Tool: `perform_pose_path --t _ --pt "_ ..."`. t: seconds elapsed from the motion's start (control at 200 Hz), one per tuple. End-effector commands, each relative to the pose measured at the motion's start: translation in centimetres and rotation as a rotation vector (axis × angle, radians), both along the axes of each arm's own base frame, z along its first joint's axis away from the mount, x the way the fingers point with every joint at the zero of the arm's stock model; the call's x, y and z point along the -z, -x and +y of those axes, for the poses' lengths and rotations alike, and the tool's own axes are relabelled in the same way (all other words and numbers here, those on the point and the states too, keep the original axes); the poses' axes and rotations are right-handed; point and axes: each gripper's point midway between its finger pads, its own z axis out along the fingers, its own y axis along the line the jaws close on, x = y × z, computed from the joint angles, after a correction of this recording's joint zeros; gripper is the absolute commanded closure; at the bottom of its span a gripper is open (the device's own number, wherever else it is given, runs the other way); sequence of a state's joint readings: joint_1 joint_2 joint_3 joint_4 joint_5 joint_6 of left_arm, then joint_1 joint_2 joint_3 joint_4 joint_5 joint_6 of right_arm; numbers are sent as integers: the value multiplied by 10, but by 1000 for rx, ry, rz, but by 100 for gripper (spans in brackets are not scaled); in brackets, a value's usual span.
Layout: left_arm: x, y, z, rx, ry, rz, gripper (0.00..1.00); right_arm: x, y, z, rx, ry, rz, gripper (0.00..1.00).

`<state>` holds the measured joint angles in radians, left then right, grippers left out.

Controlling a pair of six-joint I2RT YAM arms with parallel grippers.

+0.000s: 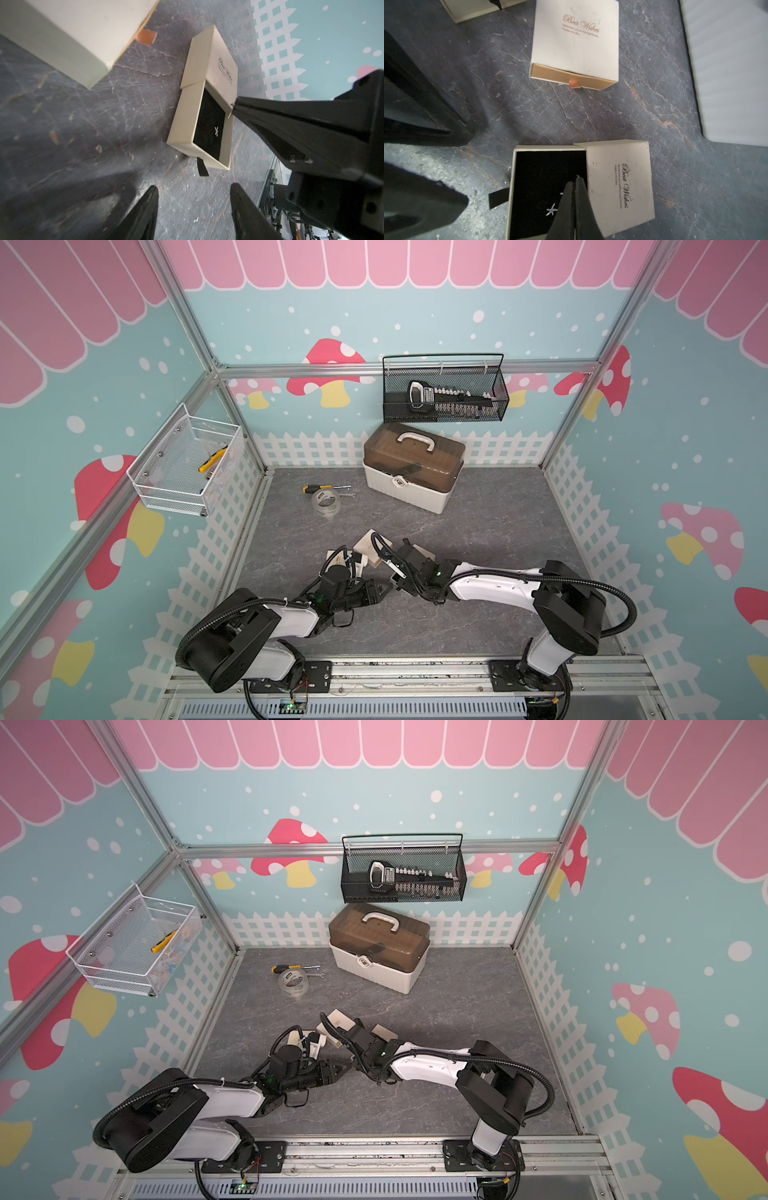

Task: Place the earrings into the drawer-style jewelry box
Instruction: Insert the earring into the inner lining.

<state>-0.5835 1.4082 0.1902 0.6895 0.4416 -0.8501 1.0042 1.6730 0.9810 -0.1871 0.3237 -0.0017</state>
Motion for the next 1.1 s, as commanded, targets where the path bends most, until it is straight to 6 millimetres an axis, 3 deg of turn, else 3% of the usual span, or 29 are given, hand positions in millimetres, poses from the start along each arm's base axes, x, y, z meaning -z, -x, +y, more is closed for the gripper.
perform_pose_path --t 0.0,1.096 --pt "-9 -5 -3 1 43 -31 44 4 4 5 0 -5 21 100" --pt "-11 -7 -4 6 37 -45 45 17 -10 5 33 17 23 100"
